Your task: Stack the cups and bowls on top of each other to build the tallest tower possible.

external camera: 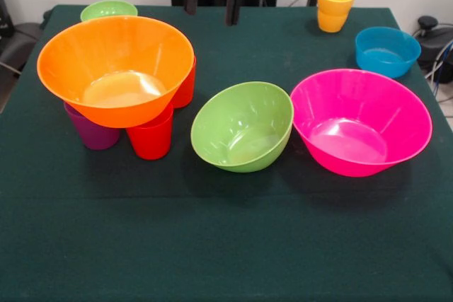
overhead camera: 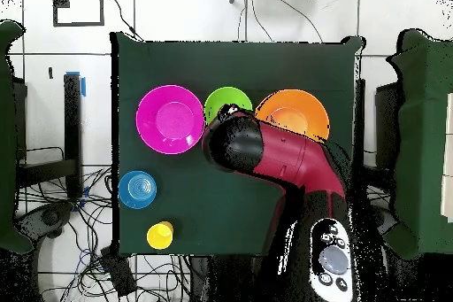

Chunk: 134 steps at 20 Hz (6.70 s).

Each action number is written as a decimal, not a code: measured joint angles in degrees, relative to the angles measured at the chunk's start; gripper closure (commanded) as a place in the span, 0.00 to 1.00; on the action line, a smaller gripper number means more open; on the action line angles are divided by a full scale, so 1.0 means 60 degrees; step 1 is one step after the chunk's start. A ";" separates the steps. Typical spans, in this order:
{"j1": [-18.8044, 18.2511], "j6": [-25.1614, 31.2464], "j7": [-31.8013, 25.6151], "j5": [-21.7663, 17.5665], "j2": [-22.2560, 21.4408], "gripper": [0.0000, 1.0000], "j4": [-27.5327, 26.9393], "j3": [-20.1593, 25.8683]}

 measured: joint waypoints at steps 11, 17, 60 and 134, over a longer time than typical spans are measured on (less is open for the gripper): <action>0.0510 -0.0286 0.0000 0.0604 0.0451 0.00 -0.0156 -0.0202; 0.0522 -0.0709 0.0000 0.0912 0.0763 0.00 -0.0224 -0.0214; 0.0927 -0.1323 0.0000 0.1731 0.1579 0.00 -0.0589 -0.0620; 0.0870 -0.1657 0.0000 0.1731 0.1620 0.00 -0.0589 -0.0620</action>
